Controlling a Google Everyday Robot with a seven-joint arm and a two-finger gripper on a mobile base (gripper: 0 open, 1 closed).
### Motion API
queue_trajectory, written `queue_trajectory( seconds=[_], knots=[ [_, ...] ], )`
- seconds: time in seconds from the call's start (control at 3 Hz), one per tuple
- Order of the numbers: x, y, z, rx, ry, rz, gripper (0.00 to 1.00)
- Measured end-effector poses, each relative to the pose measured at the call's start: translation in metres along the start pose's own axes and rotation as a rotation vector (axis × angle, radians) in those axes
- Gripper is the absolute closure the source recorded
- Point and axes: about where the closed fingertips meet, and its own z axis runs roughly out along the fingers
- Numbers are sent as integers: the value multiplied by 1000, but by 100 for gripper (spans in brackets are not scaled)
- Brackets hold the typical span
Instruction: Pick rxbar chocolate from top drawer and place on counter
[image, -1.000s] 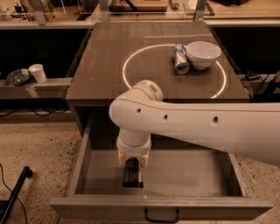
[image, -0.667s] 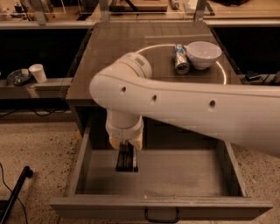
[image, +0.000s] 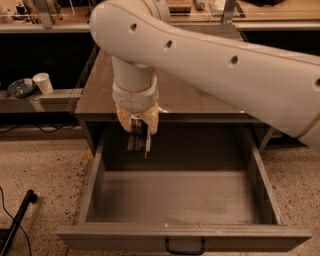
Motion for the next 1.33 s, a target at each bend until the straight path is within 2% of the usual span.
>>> queue_trajectory(
  seconds=[0.33,0.67,1.0,1.33],
  knots=[
    [40,-15,-28,58,3,93,100],
    [76,-26,-39,122,4,235,100],
    [106,-35,-37,164,-2,394,100],
    [131,-38,-28,179,-11,527,100]
  ],
)
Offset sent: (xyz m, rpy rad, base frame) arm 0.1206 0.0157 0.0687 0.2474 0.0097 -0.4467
